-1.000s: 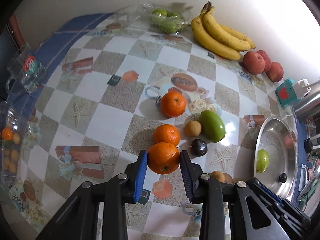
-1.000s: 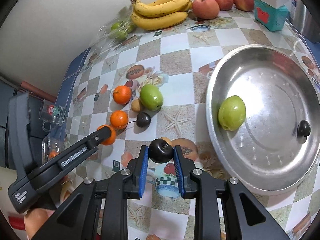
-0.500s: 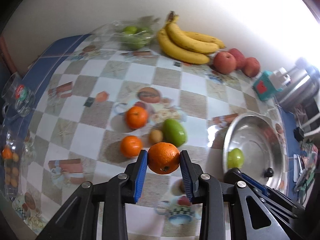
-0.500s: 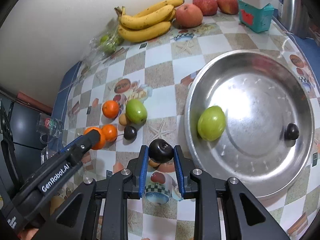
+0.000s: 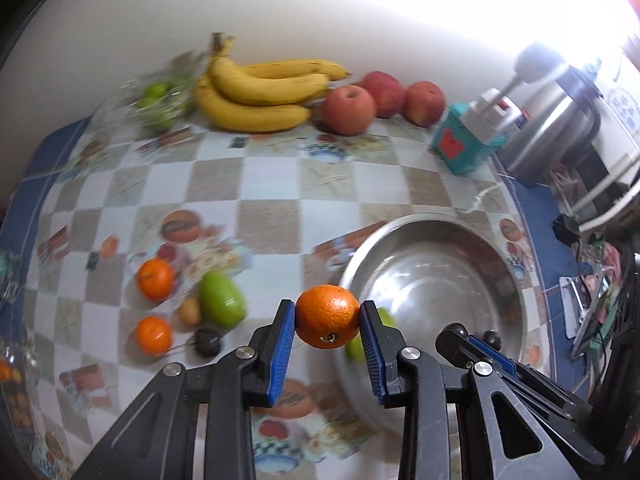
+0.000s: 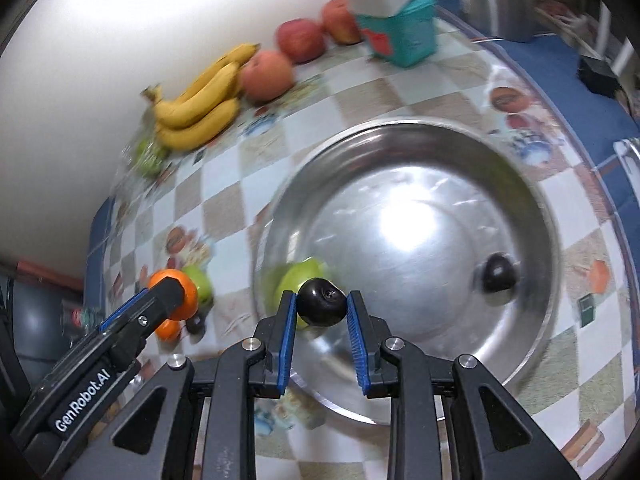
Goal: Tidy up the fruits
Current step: 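Carry the mandarin with the left gripper over the bowl while the right gripper carries the plum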
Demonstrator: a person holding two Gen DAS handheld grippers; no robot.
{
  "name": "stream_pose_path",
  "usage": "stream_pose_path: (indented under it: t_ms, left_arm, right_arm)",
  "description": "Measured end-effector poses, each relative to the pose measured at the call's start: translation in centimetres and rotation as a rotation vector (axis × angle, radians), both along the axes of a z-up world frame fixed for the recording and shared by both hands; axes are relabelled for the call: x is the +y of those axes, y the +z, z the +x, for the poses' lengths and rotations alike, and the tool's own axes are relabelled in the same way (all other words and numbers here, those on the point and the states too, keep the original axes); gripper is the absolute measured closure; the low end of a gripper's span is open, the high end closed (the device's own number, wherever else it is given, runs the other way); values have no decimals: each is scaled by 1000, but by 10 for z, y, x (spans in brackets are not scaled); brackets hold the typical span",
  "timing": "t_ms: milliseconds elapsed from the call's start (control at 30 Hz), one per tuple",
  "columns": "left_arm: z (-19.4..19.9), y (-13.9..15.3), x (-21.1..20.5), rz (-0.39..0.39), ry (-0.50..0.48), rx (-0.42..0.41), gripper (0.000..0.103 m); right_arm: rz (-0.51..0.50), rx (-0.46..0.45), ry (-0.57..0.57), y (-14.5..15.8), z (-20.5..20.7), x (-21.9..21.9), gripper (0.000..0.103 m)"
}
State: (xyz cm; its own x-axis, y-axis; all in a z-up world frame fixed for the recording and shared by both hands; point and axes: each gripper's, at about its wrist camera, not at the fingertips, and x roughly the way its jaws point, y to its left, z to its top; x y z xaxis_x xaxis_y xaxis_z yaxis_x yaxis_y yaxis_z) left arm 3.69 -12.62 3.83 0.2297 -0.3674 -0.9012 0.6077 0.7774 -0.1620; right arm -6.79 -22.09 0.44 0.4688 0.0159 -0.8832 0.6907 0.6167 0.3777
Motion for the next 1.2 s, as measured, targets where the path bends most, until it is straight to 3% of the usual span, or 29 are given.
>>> stream_pose_path:
  t_ms: [367, 700, 1200]
  left_arm:
    - [-3, -26, -66, 11, -138, 44, 68]
    - [3, -44, -68, 7, -144, 91, 68]
    - [-2, -54, -72, 35, -154, 98, 67]
  right_arm:
    - [-80, 32, -145, -7, -15, -49, 76]
    - [-90, 90, -161, -23, -11, -56, 76]
    - [-74, 121, -150, -31, -9, -53, 76]
